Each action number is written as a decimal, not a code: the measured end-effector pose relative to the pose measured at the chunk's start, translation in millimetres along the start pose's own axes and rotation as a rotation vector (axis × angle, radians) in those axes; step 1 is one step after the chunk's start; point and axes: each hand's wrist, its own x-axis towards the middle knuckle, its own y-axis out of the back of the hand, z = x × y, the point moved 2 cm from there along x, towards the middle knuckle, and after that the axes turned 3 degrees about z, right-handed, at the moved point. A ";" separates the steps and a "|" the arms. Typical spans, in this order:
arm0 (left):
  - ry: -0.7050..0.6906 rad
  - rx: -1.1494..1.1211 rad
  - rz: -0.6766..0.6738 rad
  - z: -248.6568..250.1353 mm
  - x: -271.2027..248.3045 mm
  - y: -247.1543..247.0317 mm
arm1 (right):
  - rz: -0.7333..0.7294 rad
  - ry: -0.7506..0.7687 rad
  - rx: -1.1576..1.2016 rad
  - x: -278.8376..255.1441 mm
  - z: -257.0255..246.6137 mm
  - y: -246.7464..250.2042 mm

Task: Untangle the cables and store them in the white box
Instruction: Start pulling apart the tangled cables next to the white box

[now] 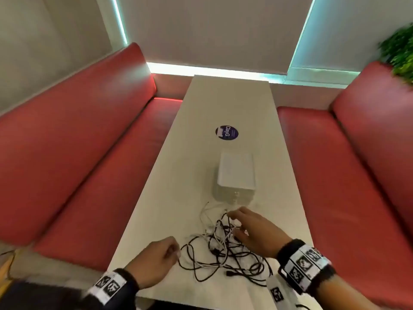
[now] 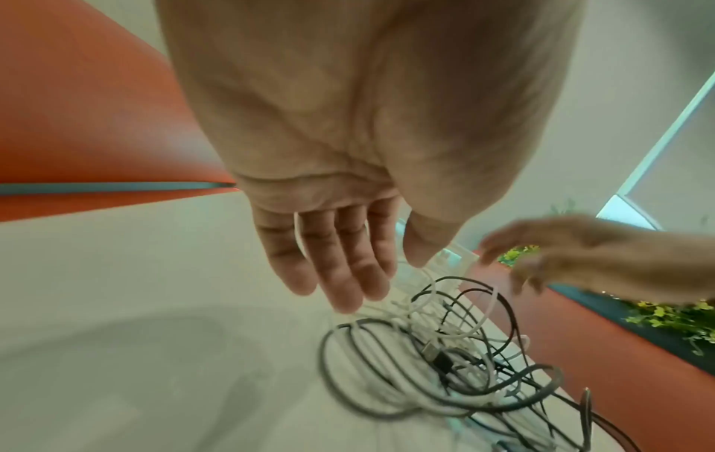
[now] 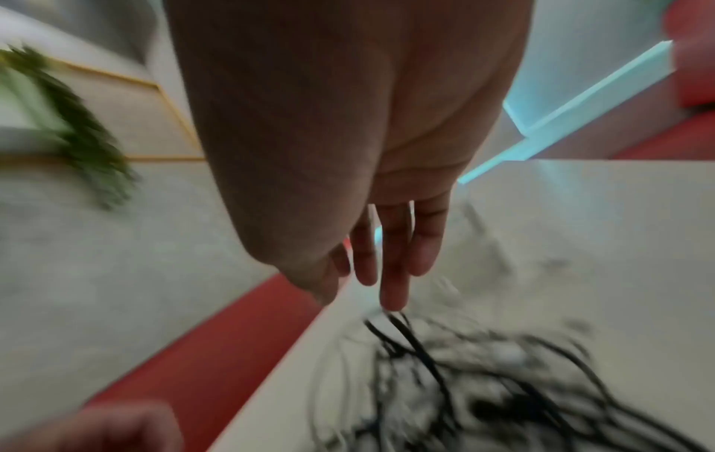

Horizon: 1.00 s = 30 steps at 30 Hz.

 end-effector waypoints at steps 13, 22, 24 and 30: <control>0.148 0.110 0.118 22.5 145.9 -23.4 | -0.015 -0.230 0.051 -7.3 19.3 -47.6; 0.095 0.122 0.137 20.4 155.8 -52.0 | -0.022 -0.207 0.051 -4.7 18.3 -48.9; 0.079 0.074 0.161 22.6 154.7 -51.6 | -0.018 -0.210 0.065 -4.8 19.6 -50.3; 0.156 0.029 0.182 17.6 159.4 -32.7 | -0.012 -0.219 0.078 -5.1 26.5 -51.8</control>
